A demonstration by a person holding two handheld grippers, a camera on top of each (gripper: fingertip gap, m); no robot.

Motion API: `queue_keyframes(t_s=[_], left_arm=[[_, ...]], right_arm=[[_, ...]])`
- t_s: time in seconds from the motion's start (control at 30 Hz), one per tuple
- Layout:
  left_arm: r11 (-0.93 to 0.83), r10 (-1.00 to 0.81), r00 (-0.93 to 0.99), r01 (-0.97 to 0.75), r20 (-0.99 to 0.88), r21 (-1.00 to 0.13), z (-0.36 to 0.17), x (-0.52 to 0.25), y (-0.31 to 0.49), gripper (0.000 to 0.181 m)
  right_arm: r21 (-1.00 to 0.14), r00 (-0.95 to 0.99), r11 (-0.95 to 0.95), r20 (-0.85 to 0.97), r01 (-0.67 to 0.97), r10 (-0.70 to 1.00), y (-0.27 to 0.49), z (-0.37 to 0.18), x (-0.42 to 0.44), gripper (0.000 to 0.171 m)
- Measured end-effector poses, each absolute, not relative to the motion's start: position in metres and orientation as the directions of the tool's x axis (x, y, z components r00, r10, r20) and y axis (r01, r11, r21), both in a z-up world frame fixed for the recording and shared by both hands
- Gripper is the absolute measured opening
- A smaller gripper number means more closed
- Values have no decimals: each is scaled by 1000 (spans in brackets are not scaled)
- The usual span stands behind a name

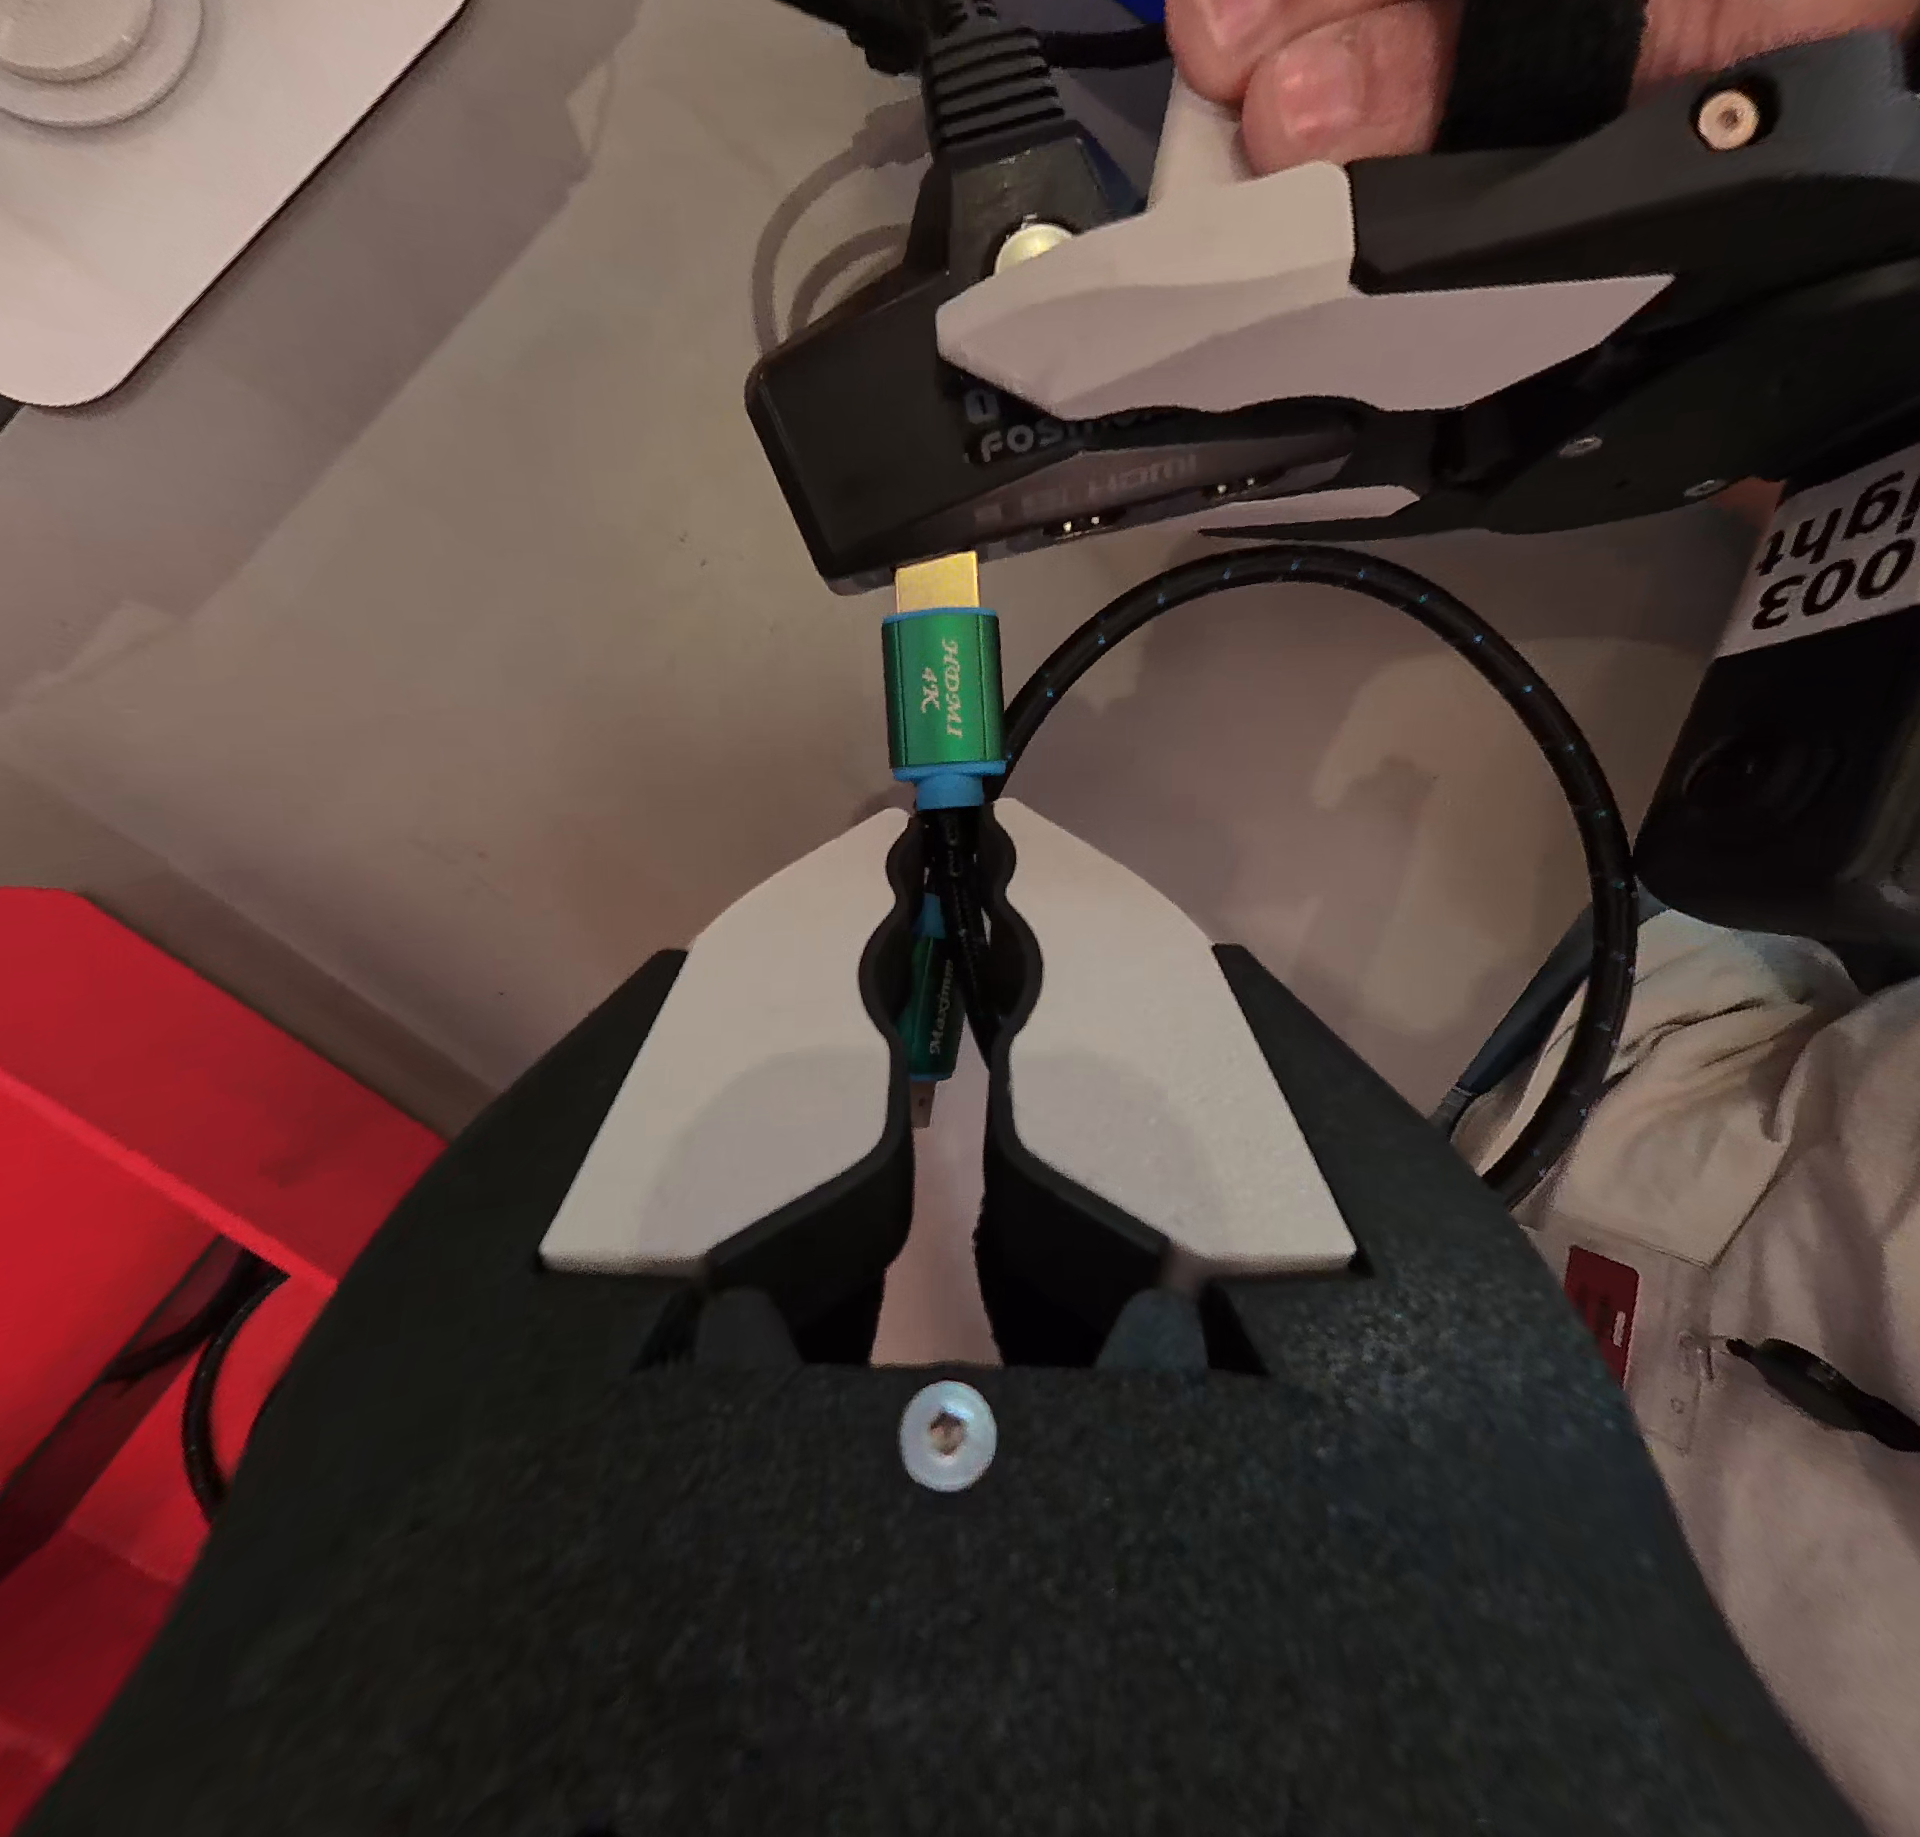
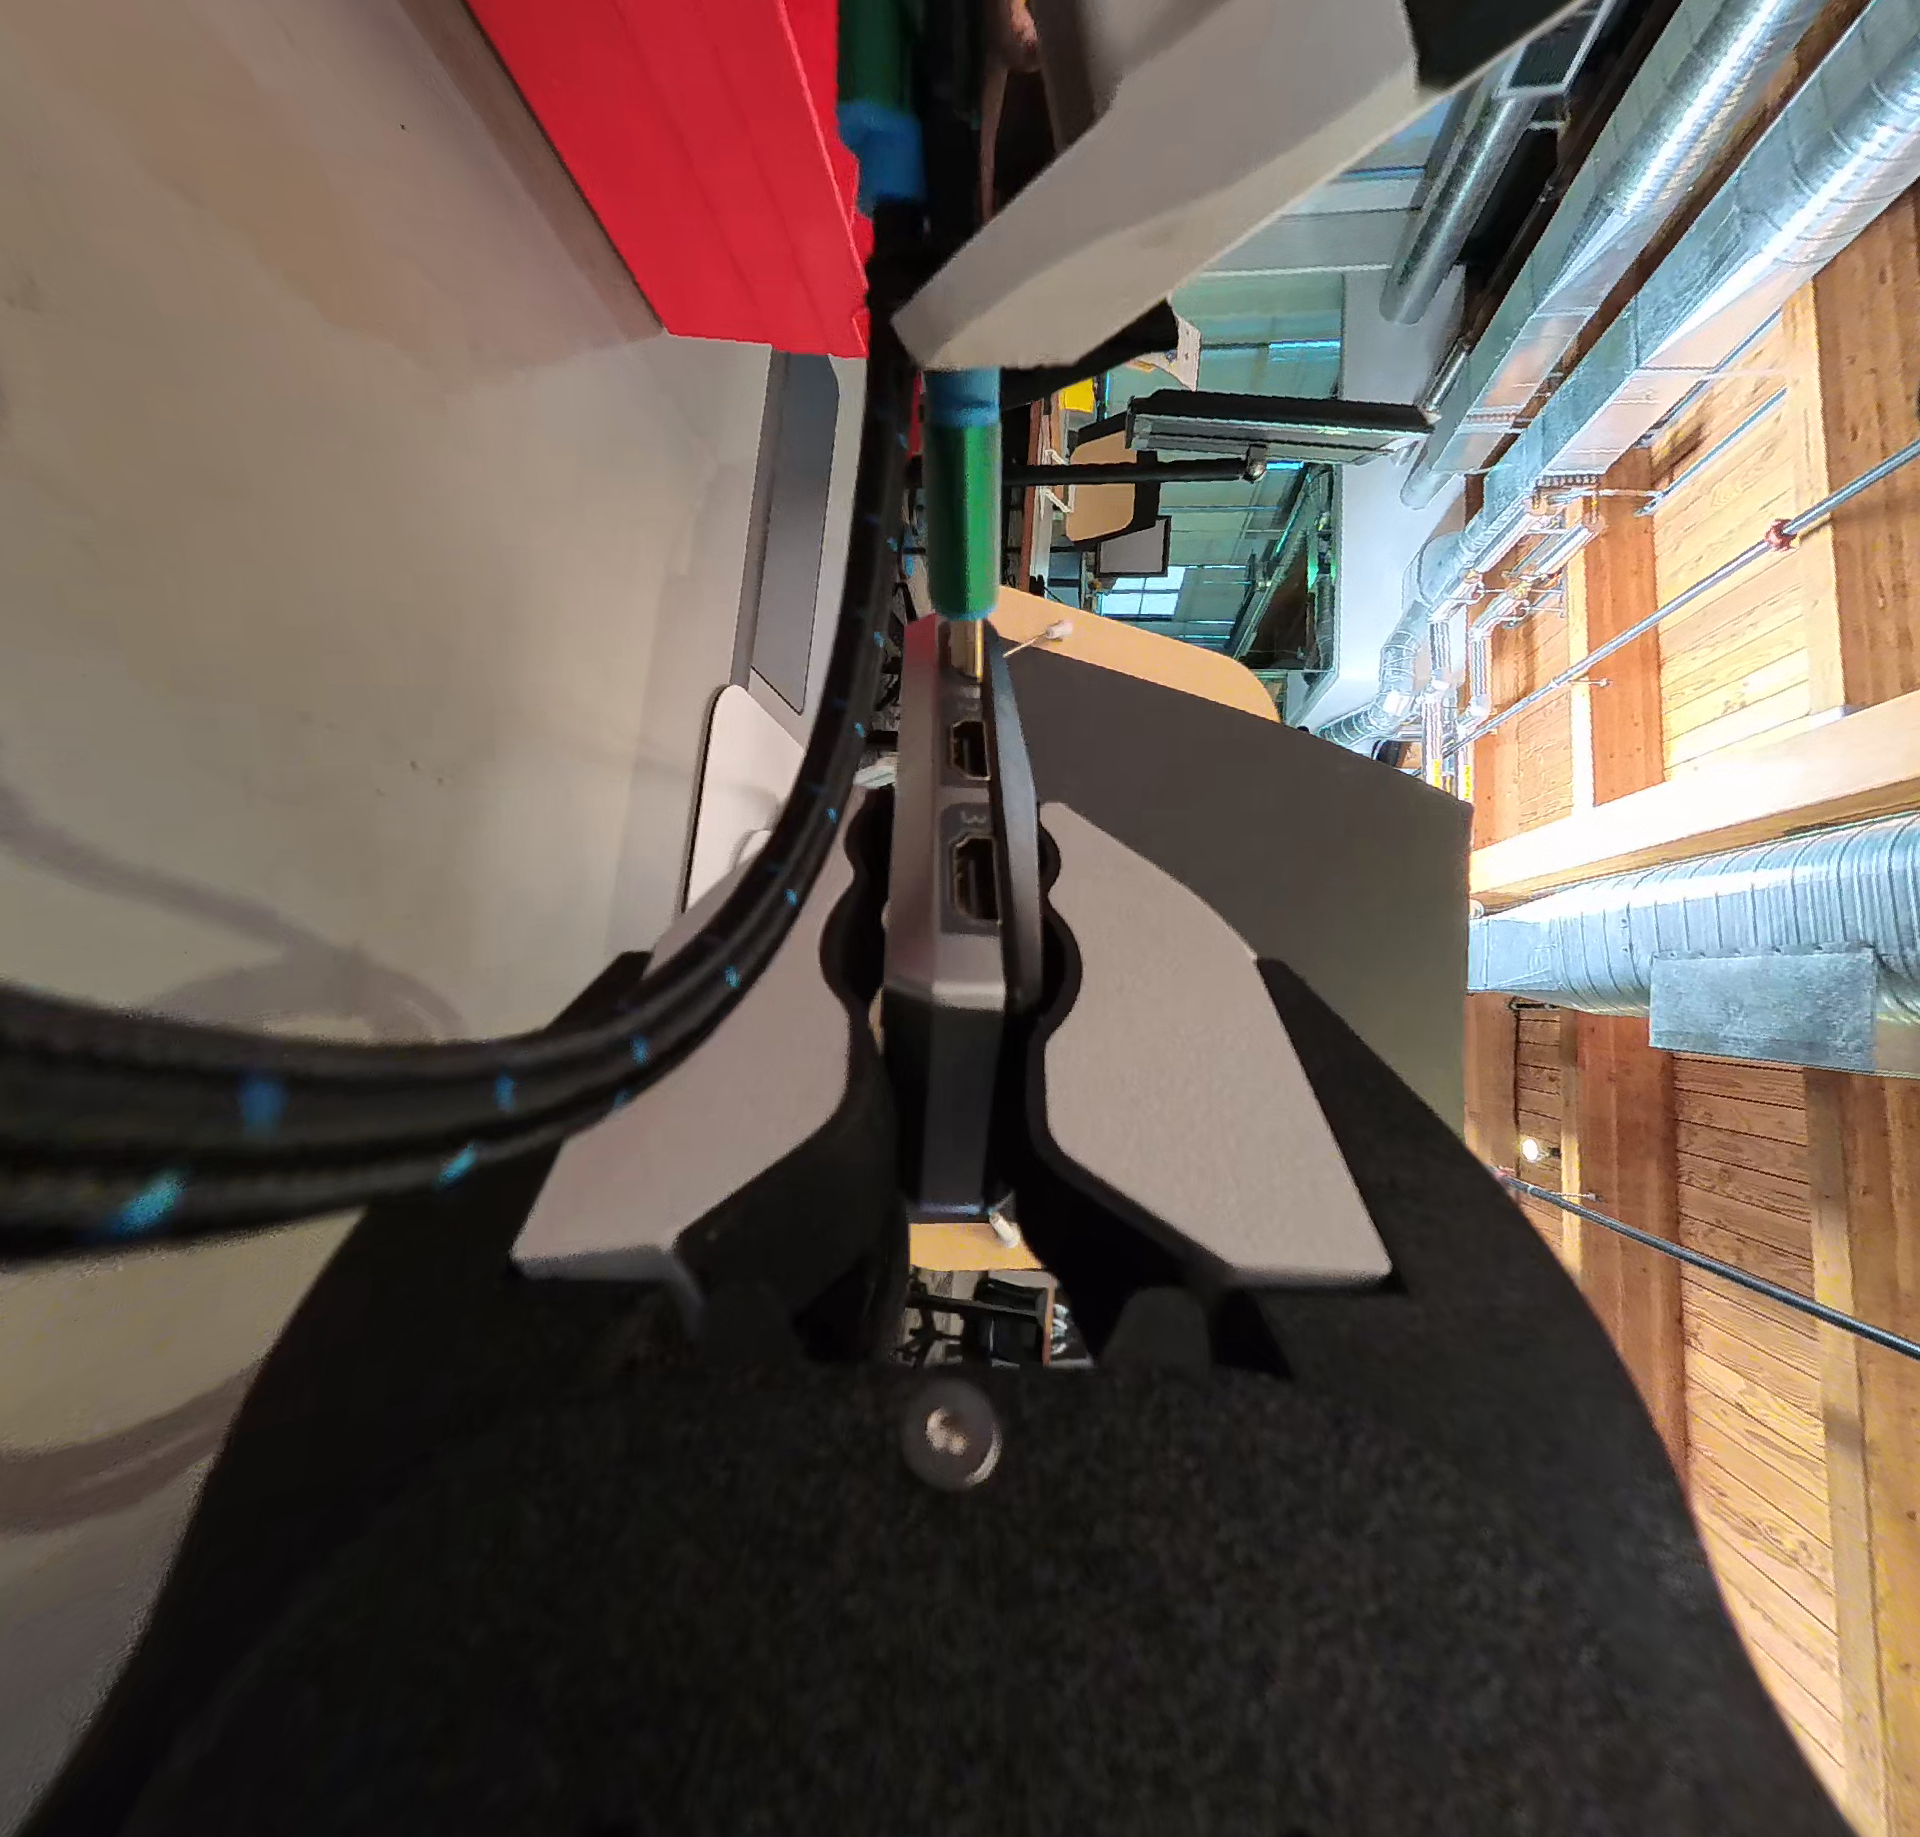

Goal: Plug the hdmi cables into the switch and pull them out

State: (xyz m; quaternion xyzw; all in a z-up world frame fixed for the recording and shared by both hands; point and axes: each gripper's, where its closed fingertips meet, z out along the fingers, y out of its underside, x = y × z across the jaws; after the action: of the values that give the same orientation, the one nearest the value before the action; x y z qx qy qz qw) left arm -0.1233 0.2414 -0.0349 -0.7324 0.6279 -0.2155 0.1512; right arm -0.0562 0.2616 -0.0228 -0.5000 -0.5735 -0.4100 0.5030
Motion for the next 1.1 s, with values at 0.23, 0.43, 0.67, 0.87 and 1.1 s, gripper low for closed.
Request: queue_keyframes(t_s=[0.23,0.43,0.67,0.87,1.1], left_arm=[[-174,-984,138,-863,110,-474,-40,-122,245,9],[-217,-975,162,-833,151,-510,-38,-119,246,8],[-218,-975,169,-833,141,-509,-46,-116,244,8],[-226,-966,147,-877,212,-424,-53,-123,241,8],[-216,-963,144,-919,229,-329,-59,-129,245,8]], right_arm=[[8,-29,139,988,990,150,265,-28,-55,23],[-39,21,136,990,990,137,267,-25,-54,23],[-11,-6,123,990,992,138,268,-28,-51,23],[28,-46,138,991,990,129,268,-34,-57,23],[68,-89,147,986,987,140,270,-46,-63,23]])
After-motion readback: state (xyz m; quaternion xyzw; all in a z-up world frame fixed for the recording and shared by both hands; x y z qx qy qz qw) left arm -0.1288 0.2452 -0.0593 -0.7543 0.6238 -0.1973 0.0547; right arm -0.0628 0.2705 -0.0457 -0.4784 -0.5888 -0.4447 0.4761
